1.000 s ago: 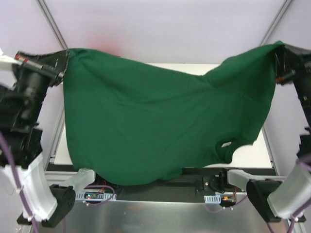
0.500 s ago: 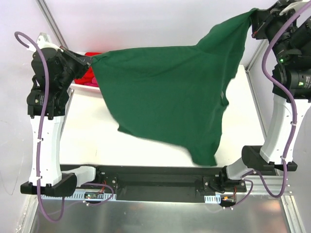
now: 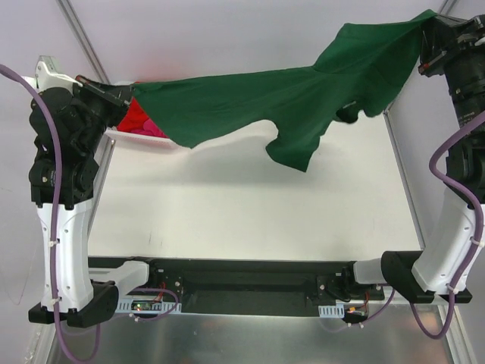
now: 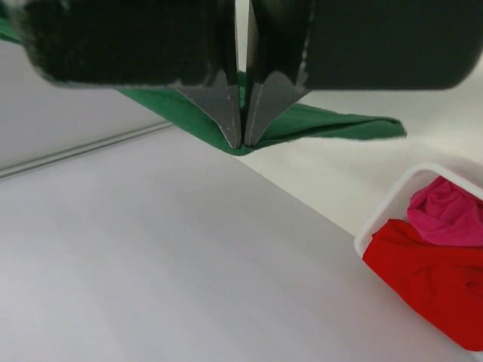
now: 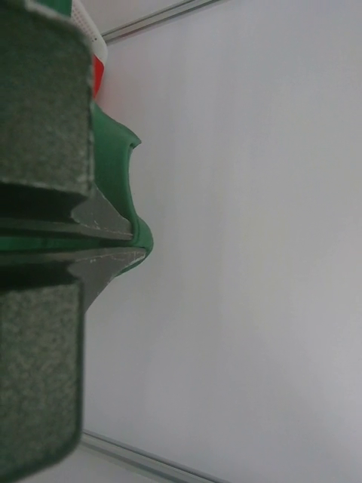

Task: Fold and stack the t-shirts

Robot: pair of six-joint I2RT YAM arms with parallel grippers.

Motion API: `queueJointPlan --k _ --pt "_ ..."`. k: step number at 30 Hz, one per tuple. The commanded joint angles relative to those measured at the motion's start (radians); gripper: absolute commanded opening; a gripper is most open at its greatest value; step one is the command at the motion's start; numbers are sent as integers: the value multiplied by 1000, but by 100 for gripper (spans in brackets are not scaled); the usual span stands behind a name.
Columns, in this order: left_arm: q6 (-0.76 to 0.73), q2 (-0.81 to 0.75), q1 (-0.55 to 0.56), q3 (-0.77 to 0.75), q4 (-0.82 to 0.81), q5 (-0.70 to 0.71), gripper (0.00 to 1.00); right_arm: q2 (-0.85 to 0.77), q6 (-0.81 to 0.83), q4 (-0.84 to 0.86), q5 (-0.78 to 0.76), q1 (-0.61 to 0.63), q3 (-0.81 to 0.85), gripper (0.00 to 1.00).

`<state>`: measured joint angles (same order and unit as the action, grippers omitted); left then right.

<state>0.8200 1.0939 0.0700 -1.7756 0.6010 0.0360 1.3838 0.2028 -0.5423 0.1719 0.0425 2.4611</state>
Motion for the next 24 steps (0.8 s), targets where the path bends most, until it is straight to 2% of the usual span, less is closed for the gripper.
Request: queueJointPlan --k 1,13,17,24 --pt "-27 11 -7 -74 -55 8 0 -37 55 65 -25 -6 -2 1" --pt "-56 38 -7 -154 -50 -5 0 -80 72 44 -18 -6 -25 0" --pt "-85 50 -7 -186 -50 25 0 -68 49 53 14 -4 -31 1" --pt "-82 116 -7 -265 -47 -4 0 -16 15 64 43 -3 -50 0"
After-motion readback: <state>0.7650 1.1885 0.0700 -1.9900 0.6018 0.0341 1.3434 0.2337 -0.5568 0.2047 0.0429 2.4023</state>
